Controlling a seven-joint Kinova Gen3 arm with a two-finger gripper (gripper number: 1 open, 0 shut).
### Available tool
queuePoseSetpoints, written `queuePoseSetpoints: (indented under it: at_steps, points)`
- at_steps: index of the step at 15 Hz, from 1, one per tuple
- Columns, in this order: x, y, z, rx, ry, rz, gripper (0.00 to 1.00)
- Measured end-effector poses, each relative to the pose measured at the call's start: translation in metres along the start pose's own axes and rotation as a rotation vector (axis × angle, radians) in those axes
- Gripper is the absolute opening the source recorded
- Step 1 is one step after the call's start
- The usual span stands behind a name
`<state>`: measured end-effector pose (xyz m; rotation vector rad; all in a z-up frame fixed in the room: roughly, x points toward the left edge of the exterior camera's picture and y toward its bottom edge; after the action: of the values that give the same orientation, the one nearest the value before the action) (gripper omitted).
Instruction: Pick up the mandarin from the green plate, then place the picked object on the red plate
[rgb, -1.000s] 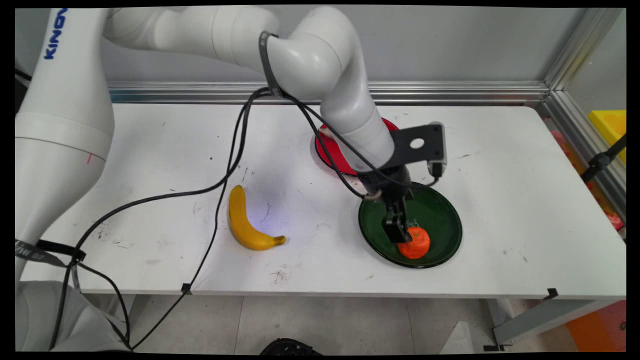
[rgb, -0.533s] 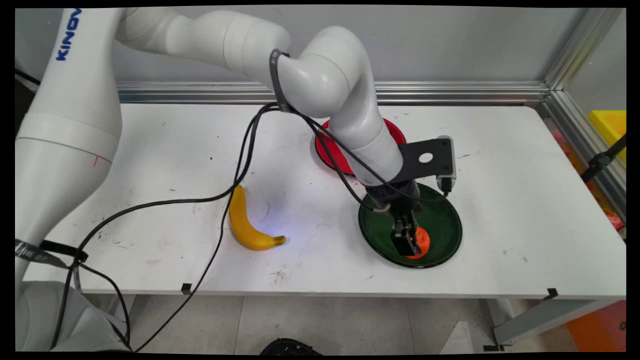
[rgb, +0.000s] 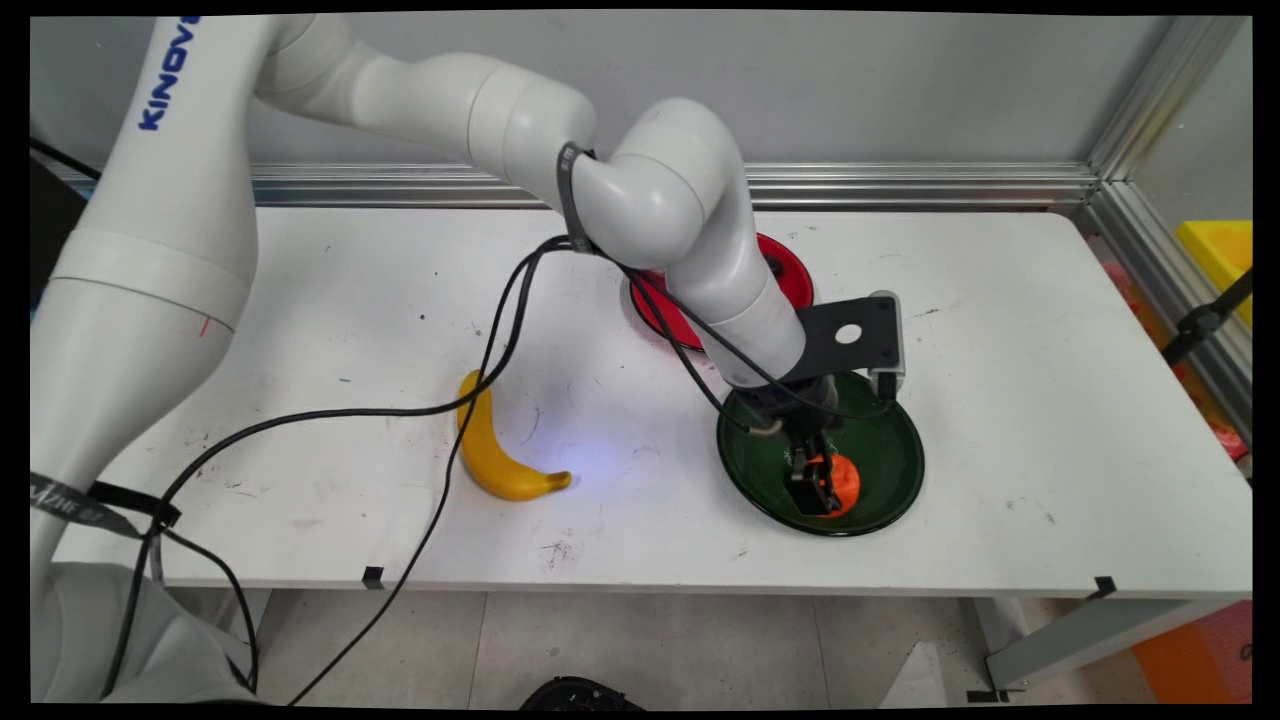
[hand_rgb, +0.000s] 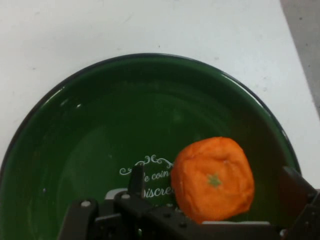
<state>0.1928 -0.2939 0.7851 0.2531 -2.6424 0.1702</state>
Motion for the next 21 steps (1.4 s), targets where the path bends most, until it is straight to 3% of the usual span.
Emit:
queuePoseSetpoints:
  at_steps: [8,9,16,21]
  points:
    - [-0.006,-0.003,0.016,0.0,0.01,-0.013,1.0]
    - [-0.007,-0.003,0.018,-0.003,0.012,-0.014,0.0]
    - [-0.004,-0.008,0.019,-0.016,0.029,-0.034,0.0]
    - [0.008,-0.028,-0.002,-0.01,0.05,-0.045,0.0]
